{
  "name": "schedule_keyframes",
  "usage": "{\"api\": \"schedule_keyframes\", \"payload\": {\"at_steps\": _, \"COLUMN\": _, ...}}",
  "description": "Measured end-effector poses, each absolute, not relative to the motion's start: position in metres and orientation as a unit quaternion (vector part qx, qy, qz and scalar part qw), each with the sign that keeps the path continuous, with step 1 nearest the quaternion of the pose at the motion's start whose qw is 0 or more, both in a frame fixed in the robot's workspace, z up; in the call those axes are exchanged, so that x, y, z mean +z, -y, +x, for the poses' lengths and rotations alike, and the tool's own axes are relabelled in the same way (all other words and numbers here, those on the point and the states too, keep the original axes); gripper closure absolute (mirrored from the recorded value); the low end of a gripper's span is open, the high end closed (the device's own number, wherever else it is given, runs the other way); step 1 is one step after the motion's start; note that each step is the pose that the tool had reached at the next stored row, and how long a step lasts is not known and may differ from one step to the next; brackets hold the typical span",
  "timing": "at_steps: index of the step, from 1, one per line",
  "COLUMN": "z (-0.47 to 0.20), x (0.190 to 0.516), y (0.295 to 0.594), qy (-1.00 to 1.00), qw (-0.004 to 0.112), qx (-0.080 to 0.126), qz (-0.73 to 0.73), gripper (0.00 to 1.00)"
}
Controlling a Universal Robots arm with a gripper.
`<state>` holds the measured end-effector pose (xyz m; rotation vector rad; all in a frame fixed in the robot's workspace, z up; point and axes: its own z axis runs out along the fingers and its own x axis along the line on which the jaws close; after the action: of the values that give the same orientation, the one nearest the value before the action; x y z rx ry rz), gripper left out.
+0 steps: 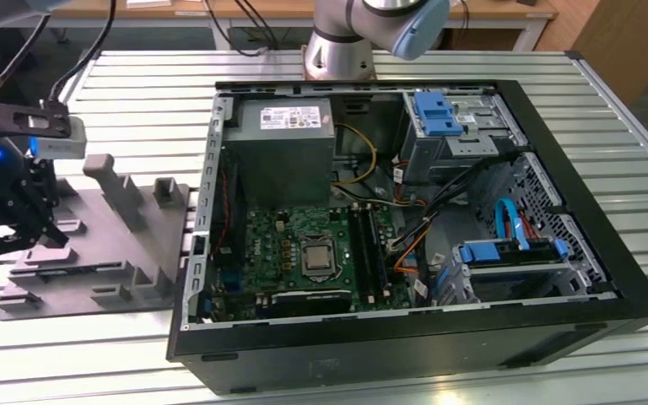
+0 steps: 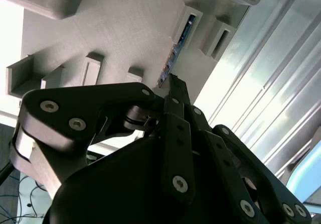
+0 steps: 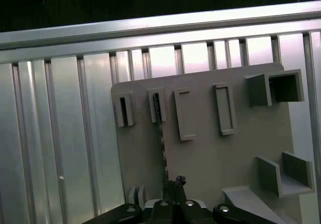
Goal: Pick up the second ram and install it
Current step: 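Pick up the second ram and move it above second insertion slot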
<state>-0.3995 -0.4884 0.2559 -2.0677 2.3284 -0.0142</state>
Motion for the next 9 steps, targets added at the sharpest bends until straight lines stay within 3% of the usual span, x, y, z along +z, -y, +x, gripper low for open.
{"api": "schedule_keyframes", "payload": {"at_steps": 9, "z": -0.3995, "x": 0.2487, "y": 0.4884, "qy": -0.748, "qw": 0.013, "qx": -0.006, "qz": -0.664, "gripper": 0.9}}
